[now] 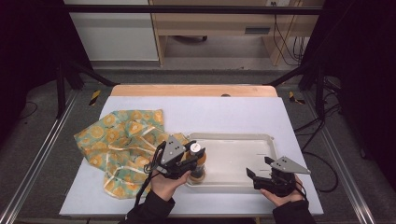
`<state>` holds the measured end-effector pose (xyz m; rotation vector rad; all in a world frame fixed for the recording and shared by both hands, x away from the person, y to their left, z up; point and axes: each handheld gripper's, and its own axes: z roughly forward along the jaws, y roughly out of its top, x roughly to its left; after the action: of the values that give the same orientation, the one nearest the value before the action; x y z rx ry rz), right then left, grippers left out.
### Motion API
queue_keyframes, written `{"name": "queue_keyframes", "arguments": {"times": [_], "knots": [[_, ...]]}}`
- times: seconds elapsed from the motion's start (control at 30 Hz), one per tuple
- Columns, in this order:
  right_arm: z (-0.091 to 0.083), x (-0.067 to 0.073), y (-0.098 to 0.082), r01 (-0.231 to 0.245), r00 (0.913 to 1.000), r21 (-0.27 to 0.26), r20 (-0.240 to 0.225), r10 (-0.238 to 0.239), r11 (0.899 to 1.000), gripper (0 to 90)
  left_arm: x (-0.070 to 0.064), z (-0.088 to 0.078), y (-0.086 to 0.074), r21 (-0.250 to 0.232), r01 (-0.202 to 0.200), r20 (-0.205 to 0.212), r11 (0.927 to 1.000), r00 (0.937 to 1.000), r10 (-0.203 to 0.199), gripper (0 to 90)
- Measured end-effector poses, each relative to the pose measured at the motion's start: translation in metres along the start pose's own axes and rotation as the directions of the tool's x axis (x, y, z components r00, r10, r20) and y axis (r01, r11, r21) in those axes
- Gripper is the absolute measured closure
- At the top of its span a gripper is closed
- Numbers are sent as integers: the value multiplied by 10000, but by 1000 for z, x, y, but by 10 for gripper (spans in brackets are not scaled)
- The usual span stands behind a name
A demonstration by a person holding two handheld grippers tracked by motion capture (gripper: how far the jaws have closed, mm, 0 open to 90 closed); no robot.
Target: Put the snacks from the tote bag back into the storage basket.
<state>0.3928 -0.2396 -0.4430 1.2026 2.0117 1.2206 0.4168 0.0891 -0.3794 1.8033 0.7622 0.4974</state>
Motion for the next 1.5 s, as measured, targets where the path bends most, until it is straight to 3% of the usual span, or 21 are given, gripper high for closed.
{"name": "queue_keyframes", "arguments": {"times": [0.67, 0.73, 0.97, 1.13, 1.5], "knots": [[0, 1, 0, -25, 10000, 19, 14, 25, 10000, 184, 2, 1, -5, 101, 208, 202, 9997, 9996, -210, 577], [0, 1, 0, -35, 10000, 22, 17, 35, 10000, 184, 2, 0, -2, -83, 221, 256, 9997, 9994, -219, 564], [0, 0, 0, 1, 10000, -13, 59, -1, 10000, 183, -3, -14, 19, -578, -92, 168, 9983, 9998, 102, 464], [-1, 0, 0, -16, 10000, -14, 57, 16, 10000, 183, 1, -26, 31, -653, -349, 124, 9973, 9993, 358, 421], [-1, 0, 0, -45, 10000, -20, 83, 45, 10000, 182, 25, -51, 23, -608, -288, -302, 9977, 9992, 270, 402]]}}
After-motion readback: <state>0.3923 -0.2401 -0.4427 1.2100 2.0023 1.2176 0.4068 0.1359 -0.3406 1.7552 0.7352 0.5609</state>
